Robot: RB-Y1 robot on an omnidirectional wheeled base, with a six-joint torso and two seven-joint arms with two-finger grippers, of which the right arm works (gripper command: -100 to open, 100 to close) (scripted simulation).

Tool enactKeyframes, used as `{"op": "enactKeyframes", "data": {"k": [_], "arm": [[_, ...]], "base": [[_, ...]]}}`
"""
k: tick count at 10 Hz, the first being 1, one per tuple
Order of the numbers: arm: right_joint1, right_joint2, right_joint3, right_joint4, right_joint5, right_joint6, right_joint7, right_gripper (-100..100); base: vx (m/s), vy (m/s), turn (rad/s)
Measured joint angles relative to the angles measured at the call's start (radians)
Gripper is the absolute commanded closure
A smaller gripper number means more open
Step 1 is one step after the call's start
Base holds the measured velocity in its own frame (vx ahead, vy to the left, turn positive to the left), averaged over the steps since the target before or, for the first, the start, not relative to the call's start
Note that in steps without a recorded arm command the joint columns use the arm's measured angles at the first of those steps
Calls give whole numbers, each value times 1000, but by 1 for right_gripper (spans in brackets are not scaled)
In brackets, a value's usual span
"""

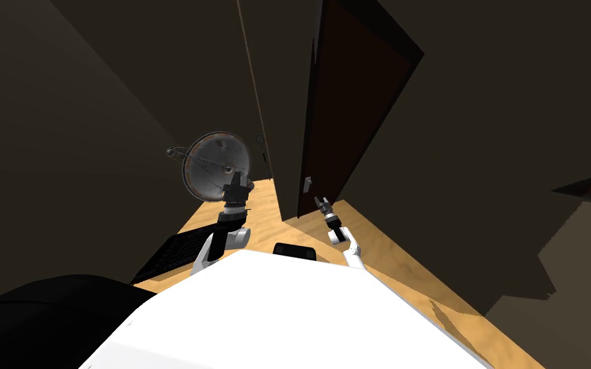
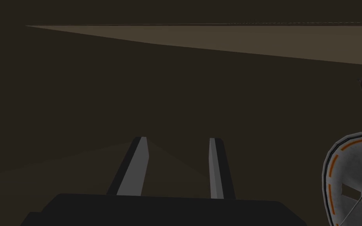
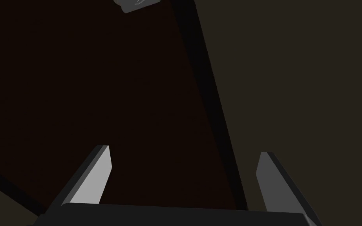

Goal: Pull the door open

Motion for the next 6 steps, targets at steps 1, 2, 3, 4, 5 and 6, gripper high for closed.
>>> {"op": "enactKeyframes", "data": {"k": [1, 2, 3, 4, 5, 6], "arm": [[-15, -2, 2, 25, 14, 2, 18, -100], [-24, -7, 2, 44, 25, 1, 34, -100], [-35, -10, 3, 68, 38, 0, 51, -100], [-49, -12, 6, 91, 53, 3, 71, -100], [-63, -15, 6, 115, 64, 3, 86, -100], [-74, -21, 7, 132, 75, 5, 98, -100]], "base": [[124, -26, 53], [137, -50, 71], [140, -66, 70], [137, -57, 48], [131, -39, 54], [145, -41, 56]]}}
